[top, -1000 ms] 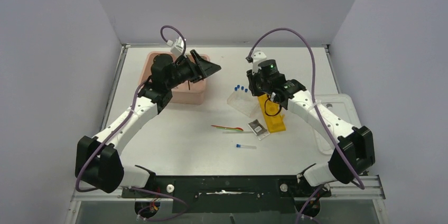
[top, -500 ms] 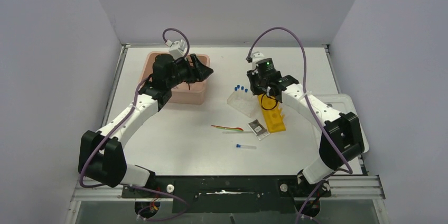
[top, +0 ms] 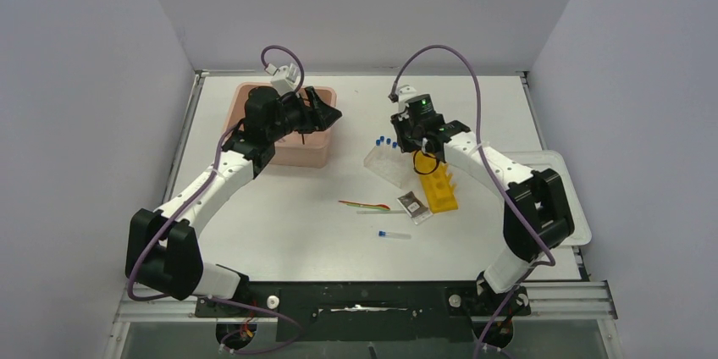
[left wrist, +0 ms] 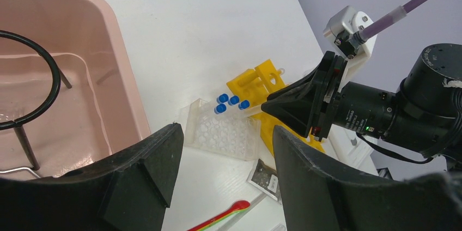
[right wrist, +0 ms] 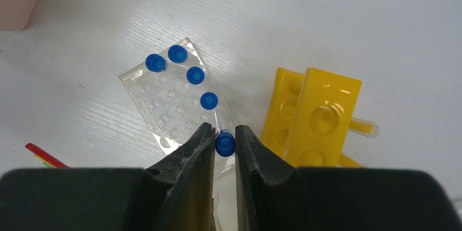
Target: Organize the chemistry lab equipment
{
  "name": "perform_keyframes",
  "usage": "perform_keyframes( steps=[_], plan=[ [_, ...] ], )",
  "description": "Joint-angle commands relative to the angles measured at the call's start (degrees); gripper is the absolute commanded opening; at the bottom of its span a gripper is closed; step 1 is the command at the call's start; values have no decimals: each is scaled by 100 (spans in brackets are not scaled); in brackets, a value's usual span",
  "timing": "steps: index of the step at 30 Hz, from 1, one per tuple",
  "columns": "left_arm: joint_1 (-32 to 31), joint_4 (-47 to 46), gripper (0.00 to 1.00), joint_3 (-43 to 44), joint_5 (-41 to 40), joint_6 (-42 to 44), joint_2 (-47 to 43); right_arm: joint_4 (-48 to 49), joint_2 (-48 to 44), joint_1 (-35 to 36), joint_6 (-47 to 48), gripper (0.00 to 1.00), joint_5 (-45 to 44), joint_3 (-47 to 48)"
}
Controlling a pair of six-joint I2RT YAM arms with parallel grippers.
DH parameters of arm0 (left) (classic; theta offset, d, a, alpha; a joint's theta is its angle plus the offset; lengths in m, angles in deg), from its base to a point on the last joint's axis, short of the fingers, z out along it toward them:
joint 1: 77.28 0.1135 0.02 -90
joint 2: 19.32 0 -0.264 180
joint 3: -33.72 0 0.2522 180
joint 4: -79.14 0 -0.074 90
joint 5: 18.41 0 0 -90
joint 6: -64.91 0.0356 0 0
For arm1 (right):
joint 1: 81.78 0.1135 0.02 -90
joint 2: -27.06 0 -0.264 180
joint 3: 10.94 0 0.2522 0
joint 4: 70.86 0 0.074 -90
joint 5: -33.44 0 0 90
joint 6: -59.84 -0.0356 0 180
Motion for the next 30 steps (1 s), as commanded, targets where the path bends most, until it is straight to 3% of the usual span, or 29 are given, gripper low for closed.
perform_keyframes(
  steps=[1,27,30],
  plan=[
    [45,-295,60,64,80,114,-3,337,7,-14,138,0,-6,245],
    [49,-353,60,18,114,113,44,341,257,-13,301,0,37,308],
    [49,-361,60,9,114,114,36,328,278,3,311,6,52,323]
  ],
)
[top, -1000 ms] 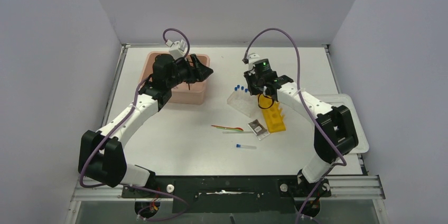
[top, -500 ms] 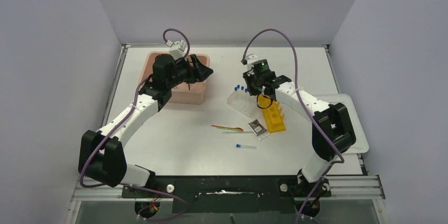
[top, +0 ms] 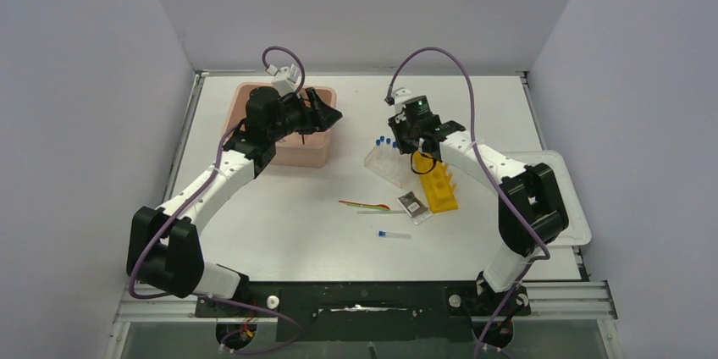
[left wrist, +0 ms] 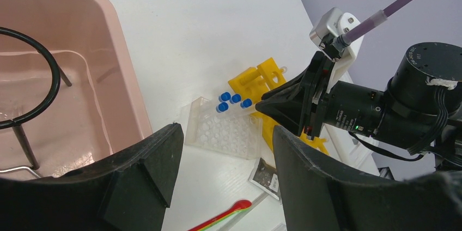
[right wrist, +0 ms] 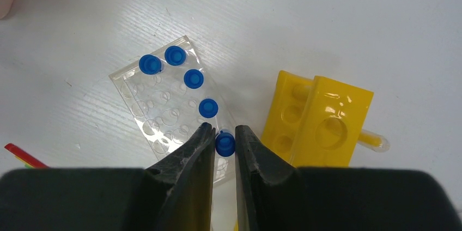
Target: Organize the chemistry lab equipment
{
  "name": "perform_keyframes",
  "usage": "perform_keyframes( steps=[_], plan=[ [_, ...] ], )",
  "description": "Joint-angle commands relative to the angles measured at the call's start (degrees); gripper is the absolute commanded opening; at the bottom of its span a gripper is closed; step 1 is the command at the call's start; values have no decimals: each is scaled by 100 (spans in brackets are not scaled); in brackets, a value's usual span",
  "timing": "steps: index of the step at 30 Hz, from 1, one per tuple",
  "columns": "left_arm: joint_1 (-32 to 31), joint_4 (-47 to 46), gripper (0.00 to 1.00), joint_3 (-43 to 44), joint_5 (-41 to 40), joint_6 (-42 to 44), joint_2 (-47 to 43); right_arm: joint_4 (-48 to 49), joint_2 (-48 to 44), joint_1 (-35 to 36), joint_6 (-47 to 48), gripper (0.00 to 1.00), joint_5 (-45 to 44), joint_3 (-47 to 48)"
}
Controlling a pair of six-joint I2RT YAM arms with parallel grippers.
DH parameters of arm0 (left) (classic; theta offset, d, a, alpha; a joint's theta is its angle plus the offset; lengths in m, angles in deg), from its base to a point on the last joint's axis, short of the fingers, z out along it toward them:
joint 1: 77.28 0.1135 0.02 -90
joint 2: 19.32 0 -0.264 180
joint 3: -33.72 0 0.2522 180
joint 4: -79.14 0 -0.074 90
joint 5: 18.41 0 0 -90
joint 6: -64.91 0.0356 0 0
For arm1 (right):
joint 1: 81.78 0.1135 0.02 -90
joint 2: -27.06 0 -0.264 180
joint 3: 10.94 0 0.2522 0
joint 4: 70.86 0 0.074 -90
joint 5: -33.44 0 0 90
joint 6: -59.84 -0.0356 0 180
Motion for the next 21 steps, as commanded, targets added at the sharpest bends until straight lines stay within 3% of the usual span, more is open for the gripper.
perform_keyframes(
  steps=[1,5,13,21],
  plan=[
    [36,-325,60,31,94,109,-35,210,15,10,77,9,28,304],
    [40,-325,60,13,103,109,-50,215,10,24,76,20,25,315],
    [40,-342,60,-2,112,101,-59,278,-31,37,60,31,78,292],
    [36,-355,60,-4,125,92,-66,434,-259,43,-22,34,38,173]
  ],
)
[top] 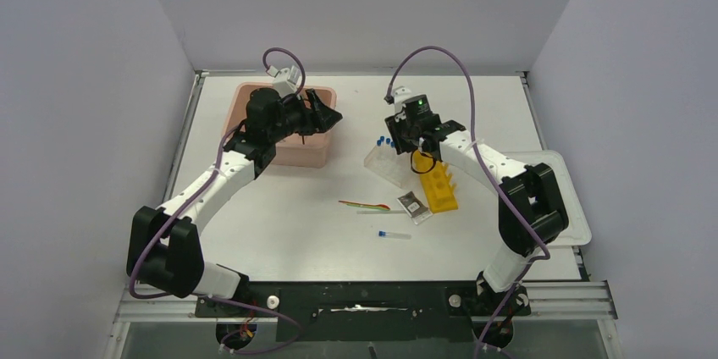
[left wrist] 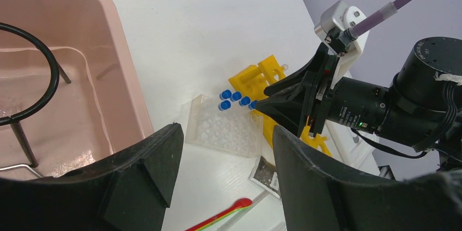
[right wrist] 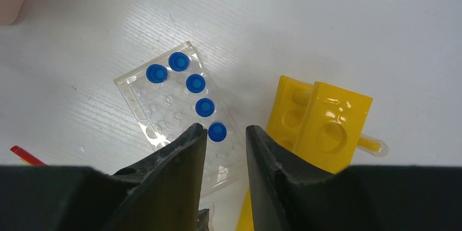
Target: Organize the chemistry lab equipment
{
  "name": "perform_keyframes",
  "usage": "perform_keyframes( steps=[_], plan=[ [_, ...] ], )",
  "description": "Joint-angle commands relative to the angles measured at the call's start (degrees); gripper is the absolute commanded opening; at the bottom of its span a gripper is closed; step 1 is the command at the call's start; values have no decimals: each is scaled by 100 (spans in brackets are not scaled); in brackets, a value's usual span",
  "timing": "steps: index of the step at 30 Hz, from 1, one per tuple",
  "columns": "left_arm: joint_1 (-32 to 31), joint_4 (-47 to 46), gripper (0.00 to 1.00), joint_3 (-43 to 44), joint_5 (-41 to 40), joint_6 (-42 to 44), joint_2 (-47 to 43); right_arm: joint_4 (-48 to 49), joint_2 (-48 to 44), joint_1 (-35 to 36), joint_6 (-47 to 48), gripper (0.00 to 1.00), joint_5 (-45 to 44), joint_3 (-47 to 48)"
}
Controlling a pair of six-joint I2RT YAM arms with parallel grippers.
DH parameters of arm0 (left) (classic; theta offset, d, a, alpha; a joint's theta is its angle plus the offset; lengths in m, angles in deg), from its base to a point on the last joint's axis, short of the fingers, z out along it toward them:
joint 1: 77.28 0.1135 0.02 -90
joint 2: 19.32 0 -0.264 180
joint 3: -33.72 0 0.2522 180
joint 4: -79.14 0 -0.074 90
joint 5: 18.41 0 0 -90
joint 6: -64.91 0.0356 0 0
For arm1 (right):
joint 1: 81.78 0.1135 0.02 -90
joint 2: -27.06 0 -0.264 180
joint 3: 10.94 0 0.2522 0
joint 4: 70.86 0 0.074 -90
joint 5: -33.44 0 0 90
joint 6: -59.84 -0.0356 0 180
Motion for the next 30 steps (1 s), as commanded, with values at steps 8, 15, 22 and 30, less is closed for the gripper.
perform_keyframes(
  steps=[8,15,22,30],
  plan=[
    [27,-389,60,57,145,50,-66,549,-768,33,-118,31,-134,-137],
    [-484,297,73,432,-315,525,213,644,-1171,207,-152,18,-73,-481],
    [-1348,890,81,333,-944,1055,181,796,-1983,1005,25,28,-395,-1292],
    [-929,724,79,-377,-825,335,-669,1107,-3295,2062,-766,58,-53,-2992]
  ],
)
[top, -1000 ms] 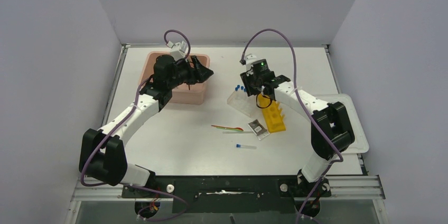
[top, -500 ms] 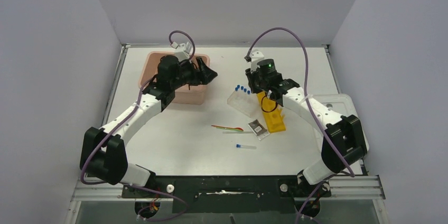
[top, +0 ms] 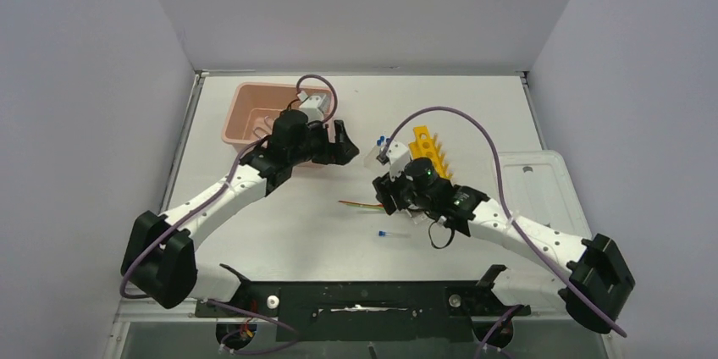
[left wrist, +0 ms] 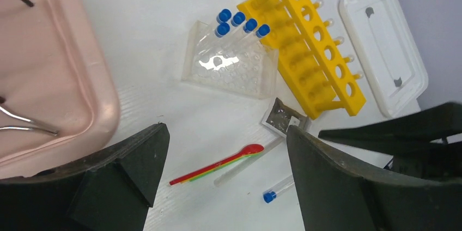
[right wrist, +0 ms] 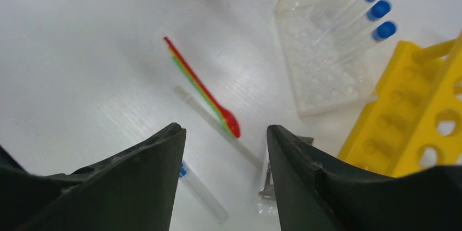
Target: Organize the chemistry lab equipment
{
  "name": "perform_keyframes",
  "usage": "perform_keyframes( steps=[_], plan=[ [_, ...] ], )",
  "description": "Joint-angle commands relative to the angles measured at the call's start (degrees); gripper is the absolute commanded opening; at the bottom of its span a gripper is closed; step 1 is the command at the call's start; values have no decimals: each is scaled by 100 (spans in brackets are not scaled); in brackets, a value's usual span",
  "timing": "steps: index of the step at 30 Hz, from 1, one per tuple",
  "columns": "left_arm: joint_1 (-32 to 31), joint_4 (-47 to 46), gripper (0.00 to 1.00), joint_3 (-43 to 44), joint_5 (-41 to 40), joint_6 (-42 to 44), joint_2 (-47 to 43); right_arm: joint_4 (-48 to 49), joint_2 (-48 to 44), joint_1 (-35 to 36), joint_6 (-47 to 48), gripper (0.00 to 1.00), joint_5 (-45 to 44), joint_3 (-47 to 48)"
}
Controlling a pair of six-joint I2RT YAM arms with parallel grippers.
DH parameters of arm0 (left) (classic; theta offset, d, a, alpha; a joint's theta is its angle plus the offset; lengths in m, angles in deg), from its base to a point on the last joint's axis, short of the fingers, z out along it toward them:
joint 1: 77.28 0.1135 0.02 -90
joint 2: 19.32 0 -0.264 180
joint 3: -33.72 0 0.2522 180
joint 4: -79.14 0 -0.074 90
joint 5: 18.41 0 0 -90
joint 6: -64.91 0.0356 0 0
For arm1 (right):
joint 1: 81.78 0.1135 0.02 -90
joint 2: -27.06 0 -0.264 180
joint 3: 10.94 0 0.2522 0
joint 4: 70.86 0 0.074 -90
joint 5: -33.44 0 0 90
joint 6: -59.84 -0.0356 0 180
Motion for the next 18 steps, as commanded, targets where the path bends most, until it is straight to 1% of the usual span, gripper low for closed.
perform_keyframes(
  steps=[1,4,6,9,10,11,12,13,14,15,16,17,18],
  plan=[
    [406,-305,79,-123,137,-374,-661,275,-417,449,-471,58,99,-493],
    [582,-331,79,-174,241,-375,-880,169,-340,639,-528,58,0,-716],
    [633,-302,79,-191,242,-346,-996,300,-267,690,-513,56,-246,-873],
    [686,-300,78,-231,255,-332,-1118,523,-143,696,-332,56,-188,-994],
    [700,-294,78,-242,265,-326,-1145,492,-79,702,-272,52,-135,-982],
    [714,-284,78,-258,280,-331,-1157,416,-13,714,-238,40,-117,-946],
    [725,-283,78,-273,291,-332,-1176,344,33,735,-227,25,-141,-899],
    [740,-279,78,-293,295,-332,-1194,314,44,774,-215,12,-187,-882],
    [752,-298,78,-315,295,-324,-1209,309,35,810,-197,6,-195,-879],
    [762,-326,77,-350,294,-323,-1222,302,14,835,-201,5,-203,-879],
    [777,-334,77,-370,295,-331,-1224,282,-16,844,-221,8,-208,-879],
    [786,-343,77,-389,306,-339,-1224,243,-30,862,-233,20,-178,-871],
    [789,-363,77,-413,318,-352,-1231,177,-37,862,-236,36,-146,-843]
  ],
)
